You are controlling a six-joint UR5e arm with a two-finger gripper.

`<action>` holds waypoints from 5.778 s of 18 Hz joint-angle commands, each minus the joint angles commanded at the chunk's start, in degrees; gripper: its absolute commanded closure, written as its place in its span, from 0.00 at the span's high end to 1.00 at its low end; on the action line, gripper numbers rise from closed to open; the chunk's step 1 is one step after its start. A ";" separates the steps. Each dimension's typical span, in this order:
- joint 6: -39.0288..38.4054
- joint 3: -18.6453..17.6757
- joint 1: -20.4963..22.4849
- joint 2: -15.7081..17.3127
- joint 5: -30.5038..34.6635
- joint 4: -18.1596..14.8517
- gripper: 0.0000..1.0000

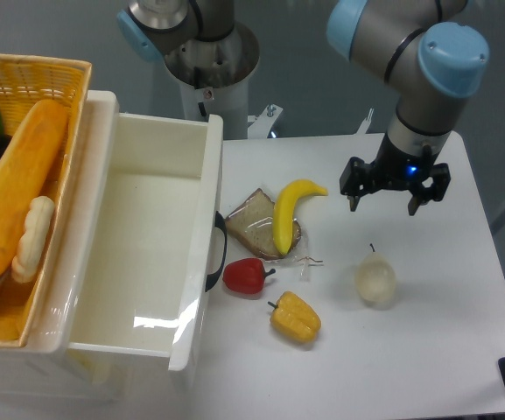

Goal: Pick up the pear
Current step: 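Move the open right gripper down toward the pale pear, then lower the open right gripper around the pale pear and close it, then lift the gripped pear up off the table with the right gripper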

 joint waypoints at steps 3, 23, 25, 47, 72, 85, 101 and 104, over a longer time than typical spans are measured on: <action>-0.09 -0.18 -0.17 -0.17 0.79 0.18 1.00; -5.96 -5.29 5.45 -7.20 0.53 7.82 1.00; -11.66 -3.70 5.19 -8.69 0.53 8.00 1.00; -23.29 1.58 -2.37 -17.23 0.61 10.72 1.00; -20.92 1.23 -3.25 -19.07 0.97 10.90 1.00; -20.74 1.41 -3.25 -19.60 0.88 10.90 0.83; -16.36 3.51 -3.78 -17.50 0.79 10.81 0.54; -11.09 2.99 -3.86 -15.56 0.79 10.72 0.54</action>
